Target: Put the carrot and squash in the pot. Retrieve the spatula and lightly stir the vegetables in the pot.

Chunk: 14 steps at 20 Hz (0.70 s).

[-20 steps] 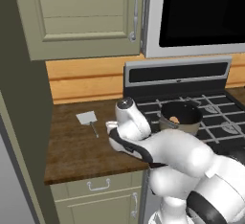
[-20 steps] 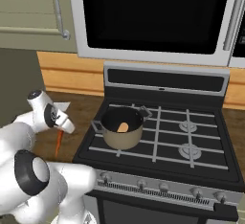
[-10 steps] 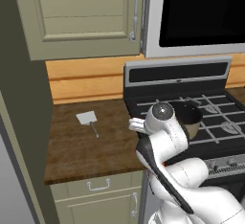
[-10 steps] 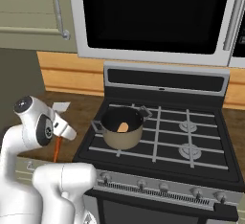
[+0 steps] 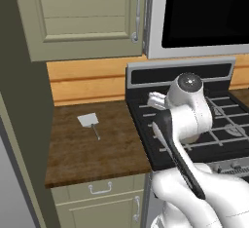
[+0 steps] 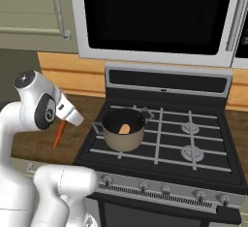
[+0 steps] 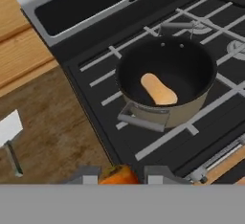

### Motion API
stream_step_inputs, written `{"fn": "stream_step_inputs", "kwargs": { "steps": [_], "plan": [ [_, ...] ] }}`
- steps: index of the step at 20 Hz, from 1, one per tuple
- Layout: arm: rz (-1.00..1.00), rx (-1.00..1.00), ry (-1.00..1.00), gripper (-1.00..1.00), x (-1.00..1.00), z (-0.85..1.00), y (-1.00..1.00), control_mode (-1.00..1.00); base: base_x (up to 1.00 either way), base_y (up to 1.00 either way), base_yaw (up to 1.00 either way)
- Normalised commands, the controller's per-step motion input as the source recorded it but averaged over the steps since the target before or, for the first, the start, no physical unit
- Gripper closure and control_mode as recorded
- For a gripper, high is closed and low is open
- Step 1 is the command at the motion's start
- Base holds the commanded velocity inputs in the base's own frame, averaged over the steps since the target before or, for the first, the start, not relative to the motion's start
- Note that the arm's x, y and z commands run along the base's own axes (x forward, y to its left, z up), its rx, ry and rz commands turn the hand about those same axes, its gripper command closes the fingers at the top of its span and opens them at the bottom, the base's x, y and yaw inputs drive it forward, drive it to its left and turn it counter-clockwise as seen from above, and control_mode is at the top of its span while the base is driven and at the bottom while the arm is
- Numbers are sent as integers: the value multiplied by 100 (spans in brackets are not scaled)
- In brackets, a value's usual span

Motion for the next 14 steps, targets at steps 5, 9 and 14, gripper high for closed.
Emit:
{"fn": "stream_step_inputs", "kwargs": {
  "steps": [5,9,14],
  "plan": [
    [-6,0,-22,100,15,19,-99,-100,0,0,0],
    [-7,5,-6,100,47,0,-100,-100,0,0,0],
    [-8,11,0,100,77,-10,-75,-100,0,0,0]
  ]
}}
